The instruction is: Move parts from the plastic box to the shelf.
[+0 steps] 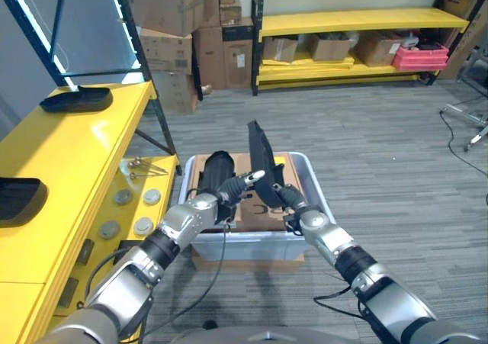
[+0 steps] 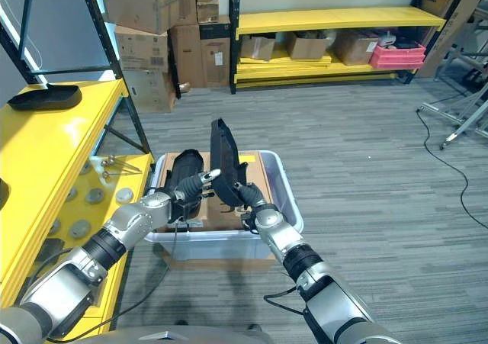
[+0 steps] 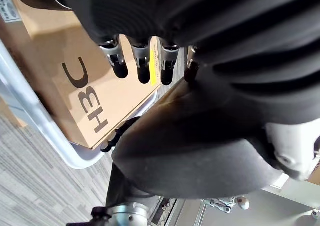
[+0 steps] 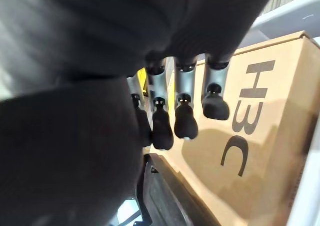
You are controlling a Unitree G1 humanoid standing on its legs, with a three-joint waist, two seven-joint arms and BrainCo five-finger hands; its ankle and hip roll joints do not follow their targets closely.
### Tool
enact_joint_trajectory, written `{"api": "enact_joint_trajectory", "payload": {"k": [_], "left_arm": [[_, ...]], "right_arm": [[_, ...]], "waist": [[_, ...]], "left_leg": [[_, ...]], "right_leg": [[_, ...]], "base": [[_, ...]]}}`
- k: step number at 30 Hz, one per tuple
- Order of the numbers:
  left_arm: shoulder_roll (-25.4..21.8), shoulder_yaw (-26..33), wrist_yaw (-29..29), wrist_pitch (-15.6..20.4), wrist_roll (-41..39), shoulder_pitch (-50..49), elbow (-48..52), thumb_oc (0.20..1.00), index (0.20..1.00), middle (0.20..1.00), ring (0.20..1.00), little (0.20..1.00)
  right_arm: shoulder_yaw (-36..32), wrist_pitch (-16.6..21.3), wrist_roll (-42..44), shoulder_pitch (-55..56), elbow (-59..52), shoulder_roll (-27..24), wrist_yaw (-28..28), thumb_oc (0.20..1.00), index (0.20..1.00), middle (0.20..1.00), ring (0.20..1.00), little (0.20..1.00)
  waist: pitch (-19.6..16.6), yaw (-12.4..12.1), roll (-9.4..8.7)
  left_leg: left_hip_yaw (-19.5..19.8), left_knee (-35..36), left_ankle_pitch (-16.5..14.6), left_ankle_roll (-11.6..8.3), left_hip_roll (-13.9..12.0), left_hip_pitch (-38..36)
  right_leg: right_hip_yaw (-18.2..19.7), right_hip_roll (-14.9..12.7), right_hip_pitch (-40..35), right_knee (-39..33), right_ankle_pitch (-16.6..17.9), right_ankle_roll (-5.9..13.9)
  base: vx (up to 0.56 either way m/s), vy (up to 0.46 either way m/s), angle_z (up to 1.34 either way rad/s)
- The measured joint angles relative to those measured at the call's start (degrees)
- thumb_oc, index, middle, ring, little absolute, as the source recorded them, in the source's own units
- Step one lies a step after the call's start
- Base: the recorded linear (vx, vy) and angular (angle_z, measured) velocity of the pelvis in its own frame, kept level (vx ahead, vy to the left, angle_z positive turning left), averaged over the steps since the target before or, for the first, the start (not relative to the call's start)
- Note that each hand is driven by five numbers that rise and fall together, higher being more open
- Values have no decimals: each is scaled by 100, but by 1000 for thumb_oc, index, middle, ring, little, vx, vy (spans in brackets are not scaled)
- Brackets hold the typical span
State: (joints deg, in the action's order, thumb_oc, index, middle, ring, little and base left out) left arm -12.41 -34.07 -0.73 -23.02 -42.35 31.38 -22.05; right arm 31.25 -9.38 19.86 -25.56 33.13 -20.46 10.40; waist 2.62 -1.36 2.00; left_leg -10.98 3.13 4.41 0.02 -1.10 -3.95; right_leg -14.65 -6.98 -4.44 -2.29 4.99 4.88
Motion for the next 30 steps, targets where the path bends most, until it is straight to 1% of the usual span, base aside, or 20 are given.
{"api": "enact_joint_trajectory", "payload": {"k": [3, 8, 10, 12, 14, 15, 16, 19, 21, 23, 24, 26, 29, 30], "left_arm": [[-2, -57, 16, -32, 211, 0, -33, 1000, 1000, 1000, 1000, 1000], [3, -139, 64, -30, 269, 0, -127, 1000, 1000, 1000, 1000, 1000], [-2, -201, 186, 54, 254, -4, -164, 1000, 1000, 1000, 1000, 1000], [-6, -201, 229, 92, 232, -4, -169, 1000, 1000, 1000, 1000, 1000], [-66, -175, 235, 212, 109, -4, -163, 1000, 1000, 1000, 1000, 1000], [-134, -108, 216, 273, 5, -4, -111, 1000, 1000, 1000, 1000, 1000], [-276, 95, 169, 365, -140, -4, -18, 1000, 1000, 1000, 1000, 1000], [-507, 547, 180, 440, -313, -3, 175, 1000, 1000, 1000, 1000, 1000], [-738, 938, 176, 438, -490, -3, 176, 1000, 1000, 1000, 1000, 1000], [-831, 1157, 171, 439, -526, -3, 47, 1000, 1000, 1000, 1000, 1000], [-933, 1180, 157, 439, -542, -3, 5, 1000, 1000, 1000, 1000, 1000], [-954, 1241, 129, 438, -597, -4, -36, 1000, 1000, 1000, 1000, 1000], [-938, 1288, 31, 431, -702, -4, -63, 1000, 1000, 1000, 1000, 1000], [-846, 1313, 12, 415, -711, -4, -65, 1000, 1000, 1000, 1000, 1000]], "right_arm": [[38, -83, -1, 0, 2, 25, 0, 200, 200, 200, 200, 200], [169, -115, -4, -1, 66, 33, 10, 200, 200, 200, 200, 200], [174, -153, -1, -2, 89, 30, 73, 200, 200, 200, 200, 200], [172, -218, 12, -18, 89, 37, 212, 200, 200, 200, 200, 200], [120, -217, 115, -47, 100, 12, 287, 200, 200, 200, 200, 200], [26, -216, 193, -52, 141, -8, 350, 200, 200, 200, 200, 200], [-113, -218, 301, -52, 198, -68, 487, 200, 200, 200, 200, 200], [-507, -209, 346, 10, 243, -239, 592, 200, 200, 200, 200, 200], [-932, -198, 353, 11, 280, -512, 639, 200, 200, 200, 200, 200], [-1227, -163, 408, 10, 293, -736, 703, 200, 200, 200, 200, 200], [-1415, -110, 464, 10, 297, -887, 751, 200, 200, 200, 200, 200], [-1639, -29, 463, 5, 297, -1056, 772, 200, 200, 200, 200, 200], [-1694, 43, 454, -21, 297, -1161, 745, 200, 200, 200, 200, 200], [-1688, 44, 451, -23, 299, -1162, 714, 200, 200, 200, 200, 200]], "waist": [[0, -23, 1], [0, -58, 1], [-1, -63, 0], [-1, -55, 0], [-2, -55, 2], [-2, -60, 2], [-2, -60, 4], [0, -63, 6], [1, -63, 9], [2, -65, 13], [3, -70, 12], [3, -67, 13], [4, -50, 14], [6, -28, 18]], "left_leg": [[11, -5, 1, -1, 0, -13], [15, -5, -9, -22, 3, -20], [15, -3, -10, -23, 7, -22], [15, -4, -6, -17, 7, -26], [15, -2, 10, 7, 7, -28], [15, -1, 10, 7, 7, -30], [14, 2, 11, 8, 7, -31], [13, 14, 11, 8, 8, -37], [12, 25, 11, 8, 8, -38], [12, 74, 27, 3, 9, -73], [12, 136, 48, -3, 10, -120], [12, 137, 39, -13, 11, -139], [11, 136, 40, -13, 10, -134], [11, 136, 39, -14, 4, -134]], "right_leg": [[-10, -1, -29, 0, -3, 6], [-13, -8, -39, 3, -17, 33], [-12, -12, -39, 3, -15, 34], [-11, -12, -41, 3, -14, 34], [-10, -12, -42, 3, -14, 34], [-11, -12, -44, 2, -15, 34], [-12, -13, -44, 2, -15, 35], [-17, -18, -49, -1, -17, 38], [-24, -19, -52, -18, -15, 39], [-31, -18, -78, -48, -11, 43], [-35, -7, -123, -89, -8, 46], [-39, -2, -163, -149, 4, 51], [-36, 26, -188, -236, 75, 12], [-41, 35, -188, -236, 79, 5]], "base": [[-1, 3, 3], [0, 1, 1], [0, 0, 0], [0, 0, 0], [4, 15, 0], [0, 37, 1], [-7, 34, 1], [0, 0, 0], [0, 0, 0], [0, 0, 0], [0, 0, 0], [0, 0, 0], [-5, 4, -5], [0, 0, 0]]}}
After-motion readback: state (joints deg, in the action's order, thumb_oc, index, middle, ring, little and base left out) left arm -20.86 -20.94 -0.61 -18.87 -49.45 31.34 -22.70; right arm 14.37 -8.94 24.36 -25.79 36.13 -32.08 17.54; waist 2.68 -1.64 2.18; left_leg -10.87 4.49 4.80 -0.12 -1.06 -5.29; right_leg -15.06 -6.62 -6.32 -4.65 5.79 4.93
